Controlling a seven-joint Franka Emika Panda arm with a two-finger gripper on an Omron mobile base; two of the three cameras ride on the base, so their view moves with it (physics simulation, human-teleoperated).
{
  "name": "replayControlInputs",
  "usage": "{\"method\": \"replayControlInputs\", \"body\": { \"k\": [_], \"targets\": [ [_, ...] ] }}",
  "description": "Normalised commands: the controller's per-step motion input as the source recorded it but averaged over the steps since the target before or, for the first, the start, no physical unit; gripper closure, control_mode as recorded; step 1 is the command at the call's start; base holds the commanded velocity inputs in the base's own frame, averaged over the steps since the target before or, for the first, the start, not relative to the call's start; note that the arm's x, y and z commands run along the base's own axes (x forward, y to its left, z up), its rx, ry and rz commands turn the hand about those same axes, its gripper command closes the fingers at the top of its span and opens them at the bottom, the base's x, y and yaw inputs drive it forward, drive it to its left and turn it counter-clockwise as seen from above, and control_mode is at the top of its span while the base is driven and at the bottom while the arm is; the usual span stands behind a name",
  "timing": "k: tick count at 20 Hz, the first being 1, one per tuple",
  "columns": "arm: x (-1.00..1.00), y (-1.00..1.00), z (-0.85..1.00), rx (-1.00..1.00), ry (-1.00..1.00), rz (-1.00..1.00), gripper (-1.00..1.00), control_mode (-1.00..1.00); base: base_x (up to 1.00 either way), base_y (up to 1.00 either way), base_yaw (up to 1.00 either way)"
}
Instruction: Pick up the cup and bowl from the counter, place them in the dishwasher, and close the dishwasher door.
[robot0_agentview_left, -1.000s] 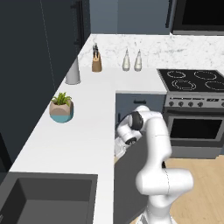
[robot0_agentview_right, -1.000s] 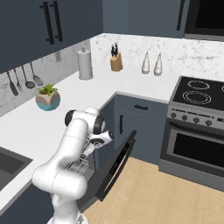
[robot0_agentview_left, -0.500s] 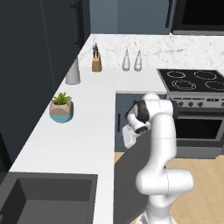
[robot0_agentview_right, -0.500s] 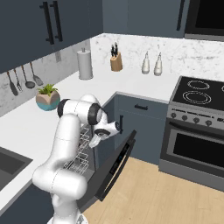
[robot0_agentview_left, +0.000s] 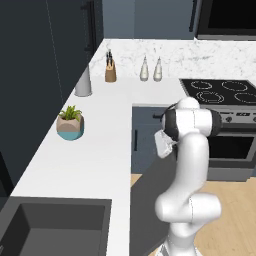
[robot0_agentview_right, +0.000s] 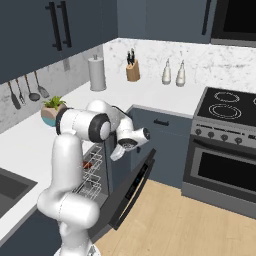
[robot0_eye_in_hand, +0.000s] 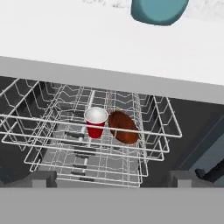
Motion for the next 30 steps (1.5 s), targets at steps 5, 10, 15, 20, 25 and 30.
{"method": "replayControlInputs", "body": {
  "k": [5, 10, 15, 20, 25, 30],
  "targets": [
    [-0.60, -1.00, 0.54, 0.00, 0.00, 0.00, -1.00, -1.00, 0.00, 0.00, 0.00],
    [-0.63, -1.00, 0.25, 0.00, 0.00, 0.00, -1.00, -1.00, 0.00, 0.00, 0.00],
    [-0.62, -1.00, 0.01, 0.00, 0.00, 0.00, -1.00, -1.00, 0.00, 0.00, 0.00],
    [-0.45, -1.00, -0.06, 0.00, 0.00, 0.00, -1.00, -1.00, 0.00, 0.00, 0.00],
    [-0.24, -0.72, -0.55, 0.00, 0.00, 0.01, -1.00, -1.00, 0.00, 0.00, 0.00],
    [-0.21, -0.34, -0.96, 0.00, 0.00, 0.01, -1.00, -1.00, 0.00, 0.00, 0.00]
  ]
}}
